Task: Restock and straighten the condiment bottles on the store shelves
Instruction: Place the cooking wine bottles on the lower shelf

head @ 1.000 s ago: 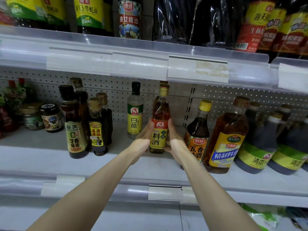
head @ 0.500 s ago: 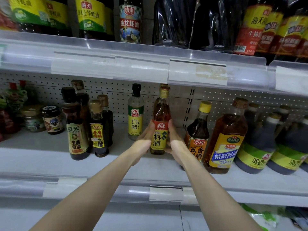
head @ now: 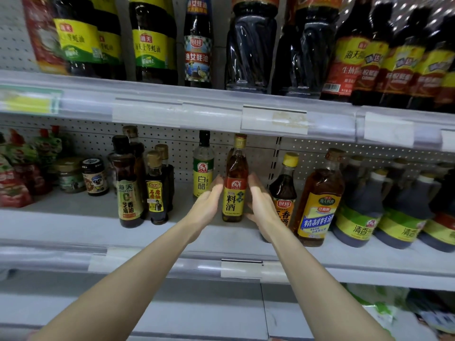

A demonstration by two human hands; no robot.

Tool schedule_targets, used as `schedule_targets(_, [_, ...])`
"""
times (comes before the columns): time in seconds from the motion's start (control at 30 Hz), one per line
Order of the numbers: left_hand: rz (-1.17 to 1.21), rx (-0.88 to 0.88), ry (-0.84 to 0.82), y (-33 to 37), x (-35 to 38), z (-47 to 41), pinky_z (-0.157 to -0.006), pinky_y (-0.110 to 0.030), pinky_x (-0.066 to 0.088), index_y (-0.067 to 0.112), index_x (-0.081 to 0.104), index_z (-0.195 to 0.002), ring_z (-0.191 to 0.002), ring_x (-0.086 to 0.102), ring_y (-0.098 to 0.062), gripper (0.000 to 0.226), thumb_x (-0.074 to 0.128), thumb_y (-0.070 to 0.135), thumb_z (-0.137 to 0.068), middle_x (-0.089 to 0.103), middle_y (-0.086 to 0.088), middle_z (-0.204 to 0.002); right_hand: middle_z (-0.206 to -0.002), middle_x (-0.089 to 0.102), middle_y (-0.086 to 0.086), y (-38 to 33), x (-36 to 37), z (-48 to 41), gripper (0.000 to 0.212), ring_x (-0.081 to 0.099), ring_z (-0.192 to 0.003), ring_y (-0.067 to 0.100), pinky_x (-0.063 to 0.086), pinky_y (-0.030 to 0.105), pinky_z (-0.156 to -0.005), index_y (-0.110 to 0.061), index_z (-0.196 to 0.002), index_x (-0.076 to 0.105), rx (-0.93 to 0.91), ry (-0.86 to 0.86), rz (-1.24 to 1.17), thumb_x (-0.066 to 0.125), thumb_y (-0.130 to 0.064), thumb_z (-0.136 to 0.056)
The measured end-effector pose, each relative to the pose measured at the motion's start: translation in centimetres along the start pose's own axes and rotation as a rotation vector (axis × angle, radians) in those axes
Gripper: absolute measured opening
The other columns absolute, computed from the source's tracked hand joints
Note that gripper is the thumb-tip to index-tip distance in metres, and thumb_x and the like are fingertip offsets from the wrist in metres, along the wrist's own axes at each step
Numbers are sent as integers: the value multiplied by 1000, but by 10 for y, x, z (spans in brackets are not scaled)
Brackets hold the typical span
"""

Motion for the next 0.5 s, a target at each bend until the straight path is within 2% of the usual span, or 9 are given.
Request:
schedule_targets(0.07, [3,46,18,9,-4,20,-116,-41,24,22,26,-152,-141,30,-18,66,29,58,-97,31,3,-155,-143,45,-3,-8,-6,17,64,43,-129,20,34,45,-111,-26,-150,30,-27,-21,14,37,-60,-95])
schedule_targets(0.13, [14,117,29,19,-9,44,-117,-44,25,28,26,-151,-141,31,-16,69,36,62,-92,29,6,-156,-138,44,-8,-19,-12,41,61,43,-127,16,34,41,-110,-25,-149,32,-67,-47,29,37,-56,-98])
schedule_targets(0.2, [39,175,53,28,-14,71,-114,-40,30,33,33,-148,-135,40,-16,59,43,56,-94,37,5,-152,-150,39,-6,-29,-17,68,59,39,-136,18,30,44,-115,-28,-149,32,-126,-70,33,39,-55,-97])
schedule_targets(0.27, [60,203,75,39,-18,101,-111,-39,35,36,40,-144,-125,49,-16,53,47,52,-94,44,5,-147,-151,40,-2,-41,-22,97,57,39,-137,19,30,46,-116,-30,-148,34,-163,-90,28,42,-53,-96])
schedule_targets(0.37, [86,238,88,58,-22,144,-109,-43,39,40,45,-137,-122,52,-16,51,51,54,-88,49,4,-143,-149,43,-3,-62,-28,137,55,42,-135,18,32,45,-115,-32,-146,38,-218,-137,55,45,-53,-95])
schedule_targets(0.5, [103,281,108,96,-34,196,-97,-36,44,46,45,-128,-120,53,-16,36,51,46,-93,57,6,-130,-146,47,-2,-104,-31,188,52,52,-122,17,40,39,-107,-31,-145,39,-277,-184,58,45,-49,-97])
Point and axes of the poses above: each hand's wrist, its own z-axis away from the middle knuckle, its own x-axis out of the palm, y = z × x, the point moved 1 cm from there along -z, towards the middle knuckle
